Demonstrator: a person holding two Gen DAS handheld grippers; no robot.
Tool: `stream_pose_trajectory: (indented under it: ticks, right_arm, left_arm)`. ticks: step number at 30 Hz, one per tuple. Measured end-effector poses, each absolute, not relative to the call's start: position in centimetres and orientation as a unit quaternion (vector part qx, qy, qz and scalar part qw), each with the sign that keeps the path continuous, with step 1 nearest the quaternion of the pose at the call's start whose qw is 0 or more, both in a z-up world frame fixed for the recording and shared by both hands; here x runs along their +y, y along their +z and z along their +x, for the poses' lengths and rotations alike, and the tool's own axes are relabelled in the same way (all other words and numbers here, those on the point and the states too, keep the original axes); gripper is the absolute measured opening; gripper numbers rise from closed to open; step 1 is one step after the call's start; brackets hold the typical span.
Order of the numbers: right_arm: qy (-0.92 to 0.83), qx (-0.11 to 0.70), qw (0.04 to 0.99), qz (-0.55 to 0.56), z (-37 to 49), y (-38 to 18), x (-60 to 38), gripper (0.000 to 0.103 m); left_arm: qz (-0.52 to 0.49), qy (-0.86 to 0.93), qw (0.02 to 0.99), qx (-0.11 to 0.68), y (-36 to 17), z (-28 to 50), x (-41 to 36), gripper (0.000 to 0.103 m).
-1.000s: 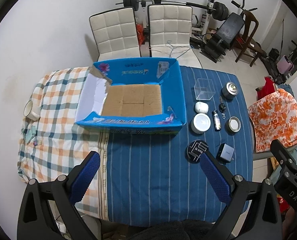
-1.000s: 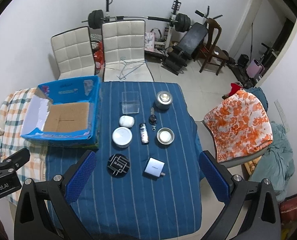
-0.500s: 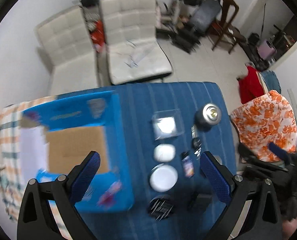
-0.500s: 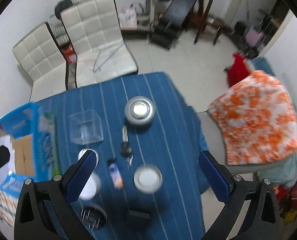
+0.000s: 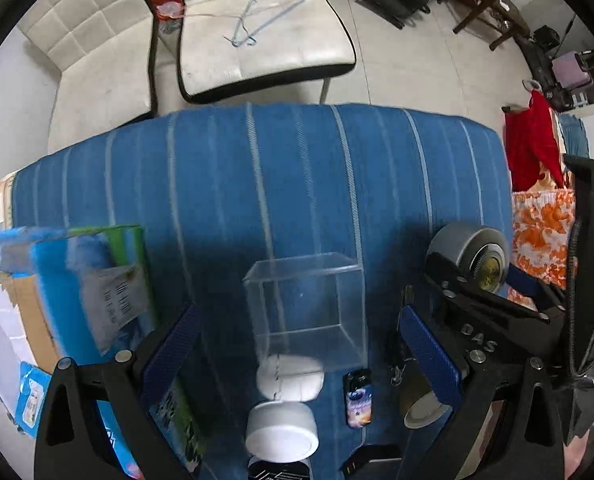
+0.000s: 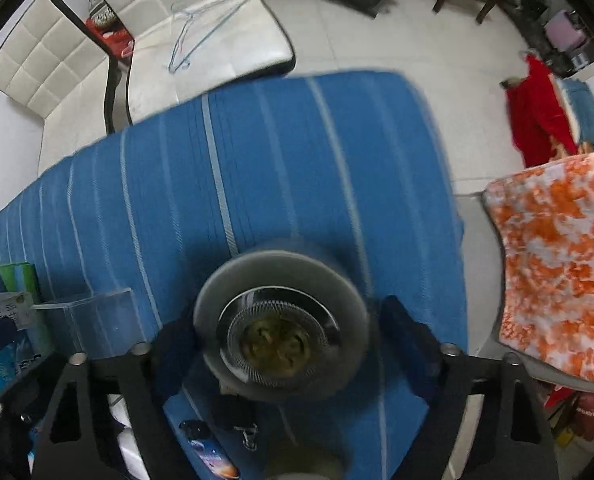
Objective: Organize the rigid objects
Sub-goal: 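Grasp the clear plastic box with the left tool while the right tool grasps the silver tin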
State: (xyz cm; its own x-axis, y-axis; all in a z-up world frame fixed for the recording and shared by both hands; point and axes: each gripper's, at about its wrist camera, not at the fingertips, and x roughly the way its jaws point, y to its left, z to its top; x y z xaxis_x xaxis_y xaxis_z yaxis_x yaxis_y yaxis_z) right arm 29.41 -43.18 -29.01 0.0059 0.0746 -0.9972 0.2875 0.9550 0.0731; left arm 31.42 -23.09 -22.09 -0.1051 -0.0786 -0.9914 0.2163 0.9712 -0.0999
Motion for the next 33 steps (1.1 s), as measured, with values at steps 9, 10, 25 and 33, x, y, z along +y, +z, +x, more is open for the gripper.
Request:
stream_pose_trajectory:
  ticks: [9, 10, 25, 33]
  right_arm:
    - [-0.069, 0.722, 0.679, 0.117, 27.4, -30.0, -44.6, 0.075]
    - [-0.068, 0.722, 0.678, 0.119, 27.3, -30.0, -44.8, 0.075]
    - [-0.091, 0.734, 0.666, 0.092, 27.8, -30.9, -43.9, 0.073]
    - [-0.092, 0.720, 0.682, 0.087, 26.4, -28.8, -43.8, 0.073]
  left_arm:
    - [0.069, -0.103, 0.650, 0.750, -25.0, 32.0, -24.4, 0.102]
    - [0.070, -0.102, 0.648, 0.751, -25.3, 32.0, -24.6, 0.102]
    - [0.072, -0.089, 0.646, 0.755, -28.0, 31.6, -23.6, 0.062]
    - [0.069, -0.103, 0.681, 0.722, -23.3, 30.6, -23.5, 0.062]
